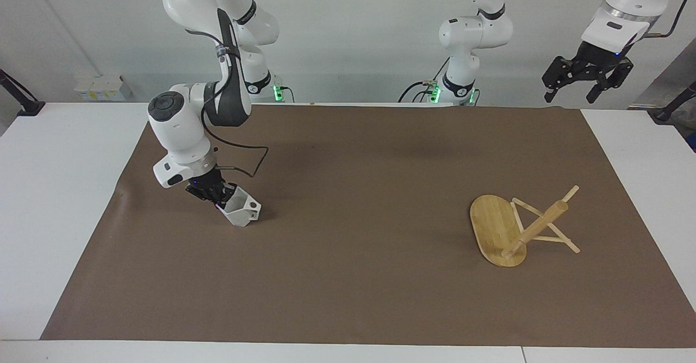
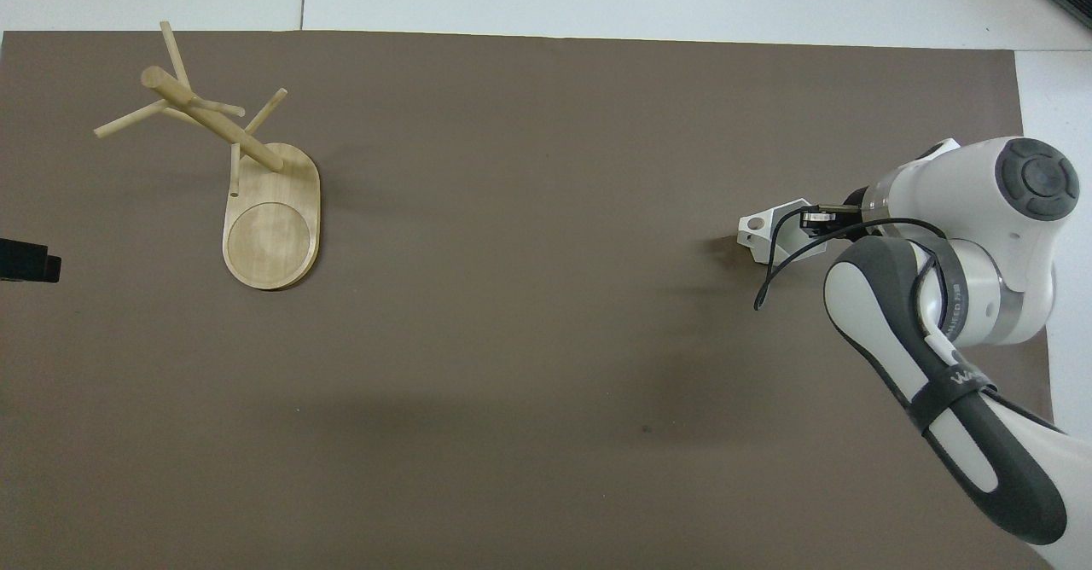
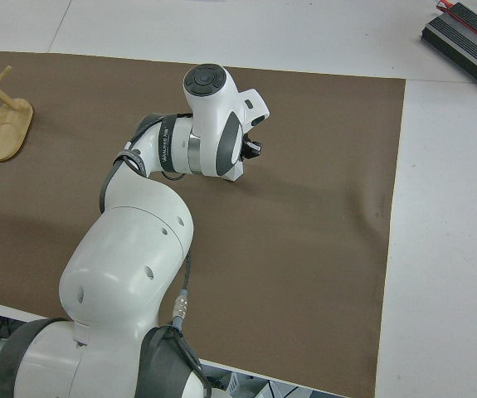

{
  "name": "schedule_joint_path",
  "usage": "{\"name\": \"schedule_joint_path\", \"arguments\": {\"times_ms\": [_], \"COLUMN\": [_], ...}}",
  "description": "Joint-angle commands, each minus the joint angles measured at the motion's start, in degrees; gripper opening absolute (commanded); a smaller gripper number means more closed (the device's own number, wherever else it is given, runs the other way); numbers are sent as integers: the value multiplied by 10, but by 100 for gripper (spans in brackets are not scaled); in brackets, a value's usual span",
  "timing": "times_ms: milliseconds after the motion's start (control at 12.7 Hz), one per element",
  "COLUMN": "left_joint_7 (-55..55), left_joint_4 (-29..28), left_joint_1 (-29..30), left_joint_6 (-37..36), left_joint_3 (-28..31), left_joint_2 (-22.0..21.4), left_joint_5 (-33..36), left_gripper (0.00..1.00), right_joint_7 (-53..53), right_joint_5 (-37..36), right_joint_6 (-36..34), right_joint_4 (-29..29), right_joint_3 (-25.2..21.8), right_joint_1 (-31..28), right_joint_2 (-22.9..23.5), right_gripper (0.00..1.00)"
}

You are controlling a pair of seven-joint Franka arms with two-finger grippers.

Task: Hang cup on rack
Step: 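Grasp the white cup's rim with the right gripper, then carry the cup toward the left gripper while the left gripper approaches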

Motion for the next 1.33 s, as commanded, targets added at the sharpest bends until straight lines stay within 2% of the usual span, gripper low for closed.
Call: {"name": "schedule_joint_path", "arguments": {"times_ms": [0, 393, 785, 1099, 1256], "left_joint_7": [-2, -1, -5, -2, 0], "left_joint_4": [-10, -9, -10, -9, -9], "left_joint_1": [4, 4, 4, 5, 4], "left_joint_6": [2, 0, -9, -8, -7], "left_joint_3": [-2, -2, -1, 0, -1], "left_joint_2": [-11, -11, -11, -12, -11], "left_joint_5": [3, 3, 3, 3, 3], "left_gripper": [100, 100, 100, 100, 100], "right_joint_7": [-4, -5, -6, -5, -6], "right_joint_5": [8, 9, 9, 108, 126], "right_joint_6": [11, -10, -163, -187, -189], "right_joint_4": [3, 17, 129, 143, 147], "right_joint_3": [3, 4, 20, 39, 66], "right_joint_1": [-3, -3, -3, -3, -3], "right_joint_2": [3, -4, -22, -79, -102], "right_gripper": [0, 0, 0, 0, 0]}}
